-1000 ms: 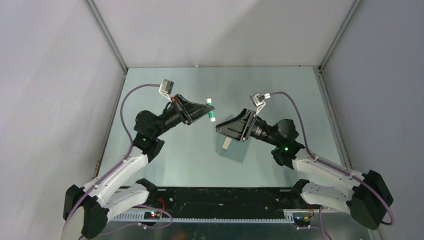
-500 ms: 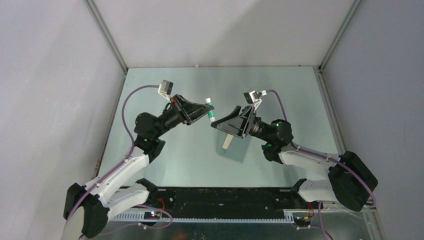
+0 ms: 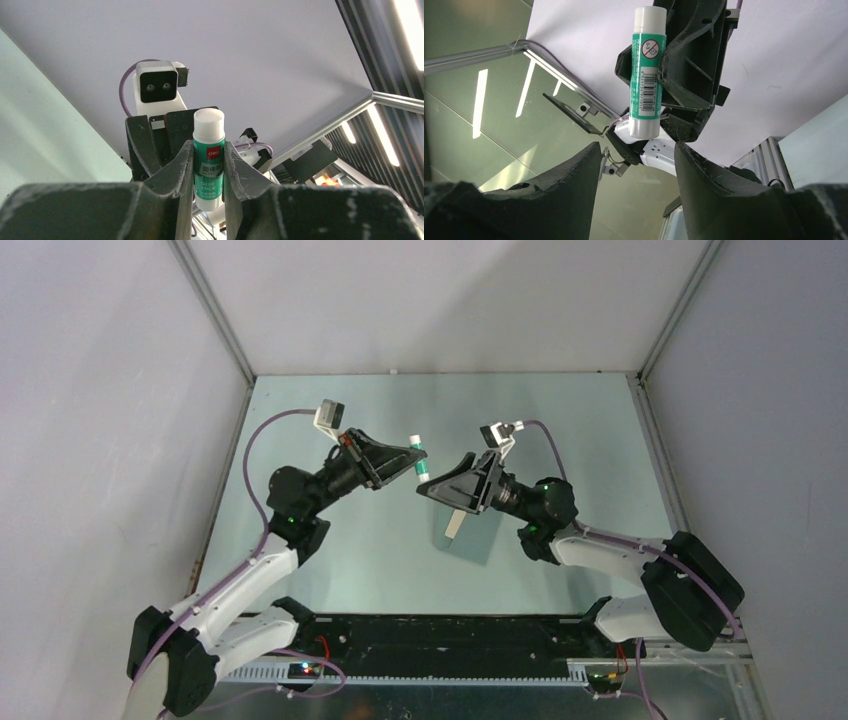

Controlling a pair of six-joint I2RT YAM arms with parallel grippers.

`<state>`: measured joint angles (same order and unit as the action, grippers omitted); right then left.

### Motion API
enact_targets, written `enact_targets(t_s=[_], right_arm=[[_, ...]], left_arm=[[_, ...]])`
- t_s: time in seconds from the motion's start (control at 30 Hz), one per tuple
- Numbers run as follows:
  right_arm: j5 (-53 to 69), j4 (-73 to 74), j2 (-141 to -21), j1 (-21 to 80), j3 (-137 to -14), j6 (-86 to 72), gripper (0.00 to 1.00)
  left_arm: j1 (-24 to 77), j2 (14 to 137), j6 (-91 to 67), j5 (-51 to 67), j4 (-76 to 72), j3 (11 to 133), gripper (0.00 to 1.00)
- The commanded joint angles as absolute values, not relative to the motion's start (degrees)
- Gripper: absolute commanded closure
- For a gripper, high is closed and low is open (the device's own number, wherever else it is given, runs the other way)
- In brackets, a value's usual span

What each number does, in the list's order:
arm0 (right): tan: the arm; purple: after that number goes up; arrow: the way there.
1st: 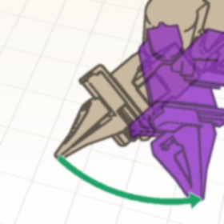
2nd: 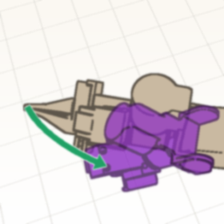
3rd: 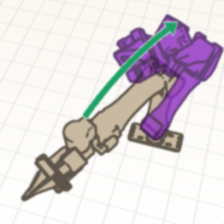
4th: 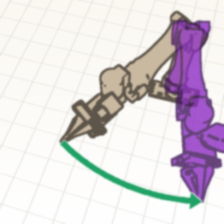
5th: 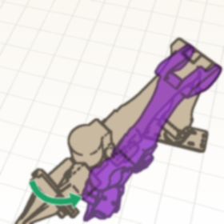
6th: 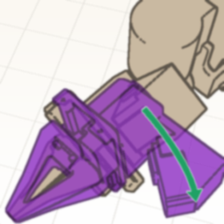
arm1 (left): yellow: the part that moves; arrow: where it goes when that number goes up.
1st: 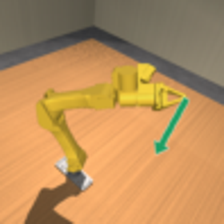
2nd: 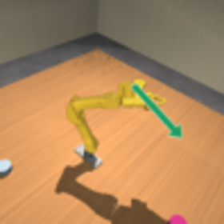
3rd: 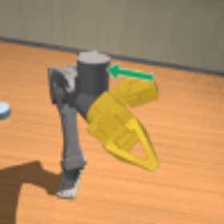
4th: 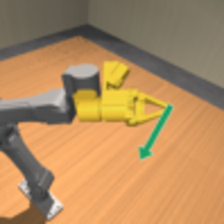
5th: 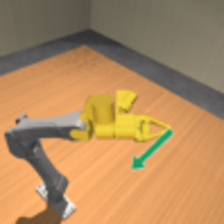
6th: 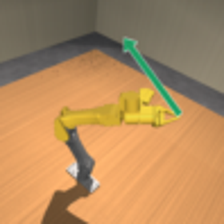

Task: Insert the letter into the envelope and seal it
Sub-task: Unscrew the solid glue.

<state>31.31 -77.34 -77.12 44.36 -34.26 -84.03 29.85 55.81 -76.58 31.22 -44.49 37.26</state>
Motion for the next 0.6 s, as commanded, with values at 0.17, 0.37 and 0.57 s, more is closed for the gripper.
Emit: enact_targets(t_s=[0.17, 0.37, 0.57], right_arm=[[32.53, -81.99, -80.66, 44.13, -40.27, -84.48, 0.51], [32.35, -82.8, -81.48, 43.94, -40.87, -85.01, 0.57], [32.7, -83.1, -81.56, 43.79, -40.87, -85.31, 0.67]], left_arm=[[29.44, 54.61, -77.25, 32.15, -46.94, 36.28, 1.0], [29.36, 54.39, -77.27, 32.06, -47.02, 36.21, 1.0], [29.28, 54.13, -77.29, 32.02, -46.78, 36.1, 1.0]])
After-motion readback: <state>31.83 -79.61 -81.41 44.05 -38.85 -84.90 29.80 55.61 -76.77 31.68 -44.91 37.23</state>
